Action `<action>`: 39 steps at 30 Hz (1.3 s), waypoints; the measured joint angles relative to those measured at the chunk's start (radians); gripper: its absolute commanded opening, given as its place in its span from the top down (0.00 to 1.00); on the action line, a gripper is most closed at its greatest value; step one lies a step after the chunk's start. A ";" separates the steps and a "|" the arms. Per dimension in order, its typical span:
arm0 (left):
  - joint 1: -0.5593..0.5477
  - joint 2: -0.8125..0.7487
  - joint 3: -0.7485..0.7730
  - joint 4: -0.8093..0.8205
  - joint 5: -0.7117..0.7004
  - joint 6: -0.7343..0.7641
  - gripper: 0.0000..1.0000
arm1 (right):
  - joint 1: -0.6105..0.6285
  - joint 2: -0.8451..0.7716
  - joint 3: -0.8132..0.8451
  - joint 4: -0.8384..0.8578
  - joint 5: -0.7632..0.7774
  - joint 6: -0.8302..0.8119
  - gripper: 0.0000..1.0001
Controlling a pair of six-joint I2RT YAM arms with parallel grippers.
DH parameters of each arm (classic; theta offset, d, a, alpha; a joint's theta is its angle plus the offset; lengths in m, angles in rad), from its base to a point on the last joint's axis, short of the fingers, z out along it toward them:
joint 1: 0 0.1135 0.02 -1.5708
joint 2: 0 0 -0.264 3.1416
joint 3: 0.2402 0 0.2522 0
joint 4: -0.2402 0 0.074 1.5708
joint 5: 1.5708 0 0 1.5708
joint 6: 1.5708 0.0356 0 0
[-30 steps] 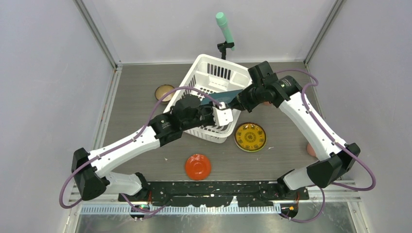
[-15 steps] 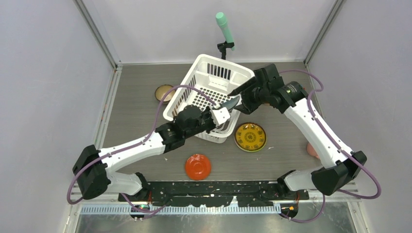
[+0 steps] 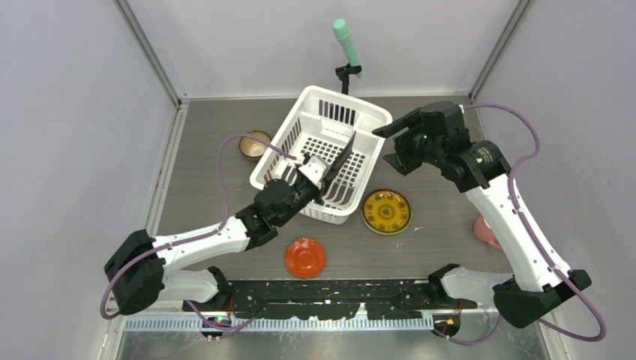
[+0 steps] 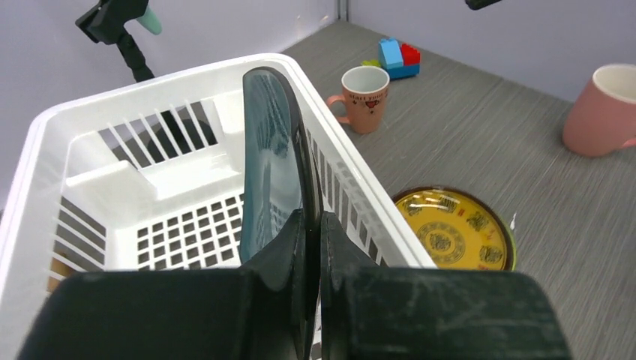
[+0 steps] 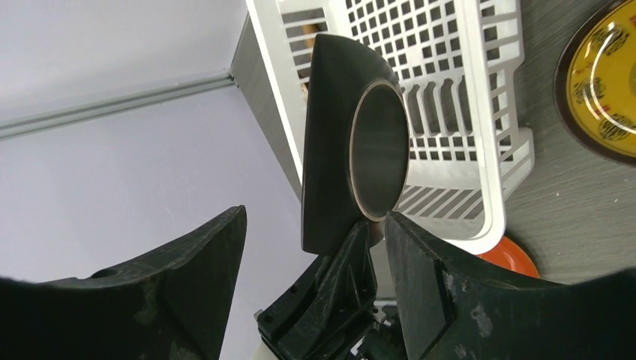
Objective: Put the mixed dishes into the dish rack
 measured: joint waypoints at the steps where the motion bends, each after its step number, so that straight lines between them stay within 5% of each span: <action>1: 0.001 0.003 -0.005 0.018 -0.006 -0.014 1.00 | -0.002 -0.007 0.000 -0.002 0.013 -0.005 0.26; 6: 0.033 0.026 0.008 0.019 -0.031 -0.179 1.00 | -0.009 -0.016 0.000 -0.025 0.055 -0.040 0.26; 21: 0.151 0.123 0.687 -0.856 -0.019 -0.575 1.00 | -0.023 -0.005 0.000 -0.089 0.090 -0.098 0.26; 32: 0.151 0.448 1.010 -1.213 0.106 -0.664 1.00 | -0.024 -0.022 -0.026 -0.089 0.101 -0.109 0.27; 39: 0.151 0.542 1.052 -1.265 0.132 -0.699 1.00 | -0.034 -0.043 -0.054 -0.094 0.105 -0.125 0.28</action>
